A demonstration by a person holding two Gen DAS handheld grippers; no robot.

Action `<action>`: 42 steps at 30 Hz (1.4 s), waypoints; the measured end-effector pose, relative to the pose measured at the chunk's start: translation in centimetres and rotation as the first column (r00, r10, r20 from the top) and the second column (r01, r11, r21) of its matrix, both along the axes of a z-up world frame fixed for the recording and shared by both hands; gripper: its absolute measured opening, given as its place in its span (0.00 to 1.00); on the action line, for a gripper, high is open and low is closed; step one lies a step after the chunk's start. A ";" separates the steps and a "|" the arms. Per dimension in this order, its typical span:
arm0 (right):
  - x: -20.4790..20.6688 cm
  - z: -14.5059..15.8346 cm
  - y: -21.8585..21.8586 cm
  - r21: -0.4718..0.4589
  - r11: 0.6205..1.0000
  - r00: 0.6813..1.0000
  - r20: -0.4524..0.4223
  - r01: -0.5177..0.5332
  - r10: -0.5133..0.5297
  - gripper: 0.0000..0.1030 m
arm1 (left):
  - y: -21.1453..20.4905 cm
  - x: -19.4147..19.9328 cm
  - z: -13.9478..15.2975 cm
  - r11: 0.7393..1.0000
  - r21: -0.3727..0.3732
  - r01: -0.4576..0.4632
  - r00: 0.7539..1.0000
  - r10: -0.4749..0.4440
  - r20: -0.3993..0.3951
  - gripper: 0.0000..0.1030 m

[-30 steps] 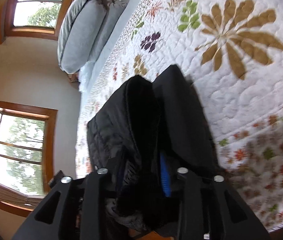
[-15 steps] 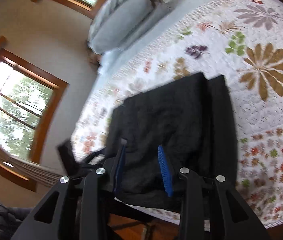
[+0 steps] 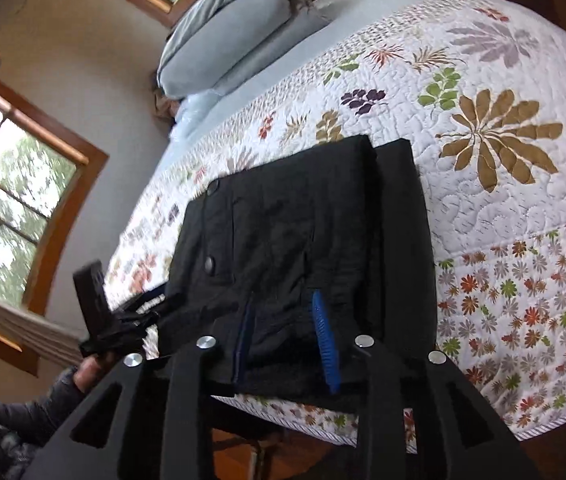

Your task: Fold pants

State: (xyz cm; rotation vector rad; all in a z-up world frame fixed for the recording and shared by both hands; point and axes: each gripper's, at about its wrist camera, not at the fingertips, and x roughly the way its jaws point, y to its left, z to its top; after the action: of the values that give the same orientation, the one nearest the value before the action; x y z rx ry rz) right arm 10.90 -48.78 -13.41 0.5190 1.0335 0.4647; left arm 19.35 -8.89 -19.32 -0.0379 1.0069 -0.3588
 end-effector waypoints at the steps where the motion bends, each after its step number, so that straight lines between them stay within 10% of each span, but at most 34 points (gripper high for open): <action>1: -0.2 -0.1 0.1 -0.010 1.000 1.000 0.000 -0.002 0.002 0.30 | 0.2 -0.3 0.0 1.000 0.001 -0.003 1.000 0.003 -0.001 0.96; 10: -1.1 0.7 -1.8 0.064 0.997 0.999 0.009 0.039 -0.039 0.44 | 2.7 -1.7 2.1 0.998 0.053 -0.043 0.999 0.044 -0.009 0.96; 20: -0.8 0.1 -3.7 0.075 0.993 0.995 -0.045 0.096 -0.093 0.71 | 1.4 -4.1 9.0 0.979 0.192 -0.065 0.982 0.028 0.189 0.96; 26: 0.0 -0.2 -3.7 0.065 0.993 0.993 -0.076 0.094 -0.089 0.81 | 1.1 -4.7 10.5 0.989 0.137 -0.062 0.982 0.036 0.185 0.96; 34: 1.2 -0.8 -2.5 0.019 0.998 0.992 -0.105 0.066 -0.063 0.81 | 1.1 -3.8 8.8 0.990 0.124 -0.059 0.989 0.041 0.140 0.97; 42: 1.1 -2.1 -1.5 -0.069 0.997 0.990 -0.140 0.020 -0.030 0.83 | 5.2 -0.7 1.2 0.987 0.089 -0.136 0.983 0.145 -0.114 0.97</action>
State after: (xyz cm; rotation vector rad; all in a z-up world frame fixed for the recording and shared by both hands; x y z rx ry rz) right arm 12.05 -50.25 -15.46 0.5095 1.1731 0.3736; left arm 18.70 -3.70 -18.15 -0.0579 1.1301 -0.1879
